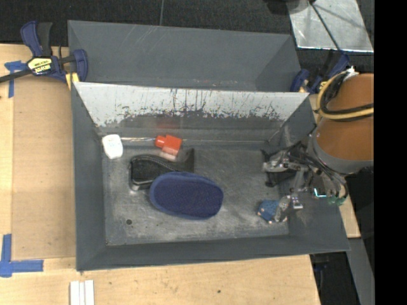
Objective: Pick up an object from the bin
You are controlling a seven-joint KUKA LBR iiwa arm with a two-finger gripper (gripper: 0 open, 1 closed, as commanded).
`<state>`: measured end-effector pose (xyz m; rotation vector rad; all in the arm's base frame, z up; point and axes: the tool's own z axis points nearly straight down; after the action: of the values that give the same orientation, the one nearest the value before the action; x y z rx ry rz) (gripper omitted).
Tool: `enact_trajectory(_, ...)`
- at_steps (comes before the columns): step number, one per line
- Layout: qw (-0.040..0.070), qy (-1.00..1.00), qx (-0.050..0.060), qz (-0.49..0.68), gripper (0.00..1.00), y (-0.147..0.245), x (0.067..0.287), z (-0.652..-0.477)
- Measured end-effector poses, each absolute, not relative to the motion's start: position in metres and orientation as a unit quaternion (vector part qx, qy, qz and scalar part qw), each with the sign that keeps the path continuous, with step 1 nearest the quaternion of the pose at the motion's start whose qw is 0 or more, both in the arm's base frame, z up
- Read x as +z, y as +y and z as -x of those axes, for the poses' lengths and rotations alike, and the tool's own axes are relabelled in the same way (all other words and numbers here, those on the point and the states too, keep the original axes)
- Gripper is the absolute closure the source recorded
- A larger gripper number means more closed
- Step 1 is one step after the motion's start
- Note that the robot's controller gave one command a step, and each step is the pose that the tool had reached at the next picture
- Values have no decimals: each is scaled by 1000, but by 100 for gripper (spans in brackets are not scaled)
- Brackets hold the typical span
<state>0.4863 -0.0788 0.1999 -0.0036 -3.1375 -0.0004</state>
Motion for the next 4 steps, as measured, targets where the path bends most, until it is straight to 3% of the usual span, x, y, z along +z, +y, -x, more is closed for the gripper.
enact_trajectory(1,-5,-999,1,-53,0,-128,73,-489)
enact_trajectory(4,-5,-998,1,-56,0,-127,76,-495)
